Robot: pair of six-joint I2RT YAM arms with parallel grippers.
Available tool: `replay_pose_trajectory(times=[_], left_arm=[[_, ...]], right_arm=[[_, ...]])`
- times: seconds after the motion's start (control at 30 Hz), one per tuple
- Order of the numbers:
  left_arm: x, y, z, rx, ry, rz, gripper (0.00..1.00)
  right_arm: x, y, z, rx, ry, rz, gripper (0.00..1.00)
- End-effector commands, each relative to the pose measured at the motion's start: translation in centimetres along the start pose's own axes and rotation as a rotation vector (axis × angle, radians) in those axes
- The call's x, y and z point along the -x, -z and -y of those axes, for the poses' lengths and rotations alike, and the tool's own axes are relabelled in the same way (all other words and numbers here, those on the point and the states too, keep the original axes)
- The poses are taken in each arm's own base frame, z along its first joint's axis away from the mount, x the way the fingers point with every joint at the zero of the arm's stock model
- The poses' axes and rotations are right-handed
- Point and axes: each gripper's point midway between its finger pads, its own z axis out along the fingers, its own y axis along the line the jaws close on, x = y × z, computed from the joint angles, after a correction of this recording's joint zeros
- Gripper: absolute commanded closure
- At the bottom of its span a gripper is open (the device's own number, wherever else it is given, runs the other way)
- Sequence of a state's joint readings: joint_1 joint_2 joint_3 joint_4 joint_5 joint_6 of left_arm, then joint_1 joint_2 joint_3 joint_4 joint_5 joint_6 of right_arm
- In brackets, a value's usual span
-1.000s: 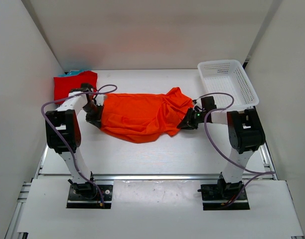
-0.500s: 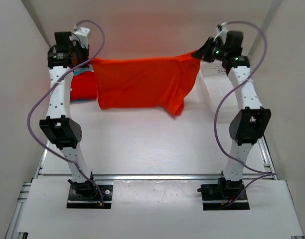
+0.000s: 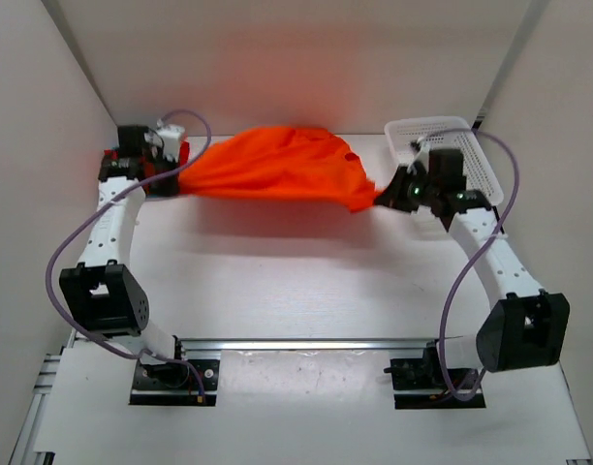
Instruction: Fold and stack the t-shirts
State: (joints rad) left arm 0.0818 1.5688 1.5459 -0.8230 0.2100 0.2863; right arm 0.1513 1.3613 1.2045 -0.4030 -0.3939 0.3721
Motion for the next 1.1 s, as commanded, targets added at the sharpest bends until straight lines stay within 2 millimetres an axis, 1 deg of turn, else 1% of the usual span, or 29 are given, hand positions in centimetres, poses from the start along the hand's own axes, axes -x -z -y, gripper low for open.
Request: replay_pose_trajectory(times=[0.0,0.03,0.07,0.1,0.13,0.17,0.2,0.23,0.27,0.3,0.4,0.5,0.53,0.63,0.7,0.8,0.83,0.87,0.9,0.93,0.97,1.0,1.03,1.07], left_arm=[[-8.3,1.0,0.0,0.042,-0.030,-0.213,1.00],[-10.1,1.4,0.5,0.033,-0.028,-0.262,1.00],[-13.4,1.2,1.3,0.013,-0.033,-0.352,1.00],[-16.7,1.1,1.9,-0.002,-0.026,-0.439,1.00],[-18.1,1.3,2.2,-0.010,-0.021,-0.475,1.00],[-20.6,1.3,2.8,-0.023,-0.020,-0.534,1.00],[-22.7,1.4,3.2,-0.027,-0.015,-0.585,1.00],[-24.4,1.6,3.6,-0.032,-0.011,-0.624,1.00],[-25.0,1.7,3.8,-0.030,-0.013,-0.638,1.00],[-26.1,1.9,4.3,-0.041,-0.015,-0.669,1.00],[-27.7,2.4,4.5,-0.044,0.009,-0.705,1.00],[-27.2,2.6,4.0,-0.033,0.028,-0.697,1.00],[-27.6,2.6,4.1,-0.039,0.027,-0.711,1.00],[-27.3,2.7,3.7,-0.020,0.016,-0.713,1.00],[-27.5,2.7,3.8,-0.024,0.021,-0.729,1.00],[-26.7,2.2,3.5,-0.022,0.020,-0.721,1.00],[-25.8,1.6,3.3,-0.025,0.020,-0.706,1.00],[-24.1,1.0,2.8,-0.013,0.031,-0.674,1.00],[-21.3,-0.4,2.4,-0.022,0.042,-0.629,1.00],[-20.4,-1.8,2.3,-0.038,0.037,-0.658,1.00],[-14.3,-2.8,0.9,-0.020,0.045,-0.526,1.00],[-13.4,-4.2,0.8,-0.044,0.066,-0.567,1.00],[-7.5,-5.3,-0.4,-0.048,0.092,-0.463,1.00],[-0.2,-4.3,-2.3,-0.008,0.080,-0.274,1.00]], right_arm=[[-7.4,1.2,1.9,-0.094,-0.016,-0.152,1.00],[-10.3,1.4,2.3,-0.102,-0.027,-0.207,1.00],[-13.1,1.6,2.8,-0.108,-0.059,-0.262,1.00],[-14.8,1.9,2.9,-0.098,-0.081,-0.302,1.00],[-16.7,2.0,3.0,-0.088,-0.104,-0.337,1.00],[-18.6,2.2,3.5,-0.096,-0.118,-0.374,1.00],[-19.0,2.1,3.7,-0.094,-0.110,-0.383,1.00],[-20.1,2.2,4.2,-0.115,-0.109,-0.405,1.00],[-20.5,2.2,4.6,-0.117,-0.095,-0.417,1.00],[-21.1,2.3,4.7,-0.114,-0.117,-0.439,1.00],[-21.7,2.1,5.0,-0.110,-0.093,-0.482,1.00],[-22.1,1.8,4.5,-0.093,-0.058,-0.513,1.00],[-21.9,1.6,4.3,-0.080,-0.046,-0.510,1.00],[-21.2,1.2,4.1,-0.063,-0.052,-0.502,1.00],[-21.0,1.0,4.2,-0.059,-0.047,-0.502,1.00],[-19.9,0.4,4.5,-0.062,-0.039,-0.480,1.00],[-18.8,-0.1,4.3,-0.052,-0.043,-0.455,1.00],[-17.7,-0.7,4.3,-0.039,-0.038,-0.422,1.00],[-15.5,-1.8,4.4,-0.034,-0.039,-0.375,1.00],[-11.3,-3.0,4.3,-0.026,-0.031,-0.302,1.00],[-8.6,-3.5,4.7,-0.027,-0.027,-0.255,1.00],[-3.4,-4.5,4.3,-0.032,0.015,-0.186,1.00],[2.7,-5.2,3.7,-0.036,0.069,-0.088,1.00],[5.4,-4.8,4.0,-0.069,0.070,-0.055,1.00]])
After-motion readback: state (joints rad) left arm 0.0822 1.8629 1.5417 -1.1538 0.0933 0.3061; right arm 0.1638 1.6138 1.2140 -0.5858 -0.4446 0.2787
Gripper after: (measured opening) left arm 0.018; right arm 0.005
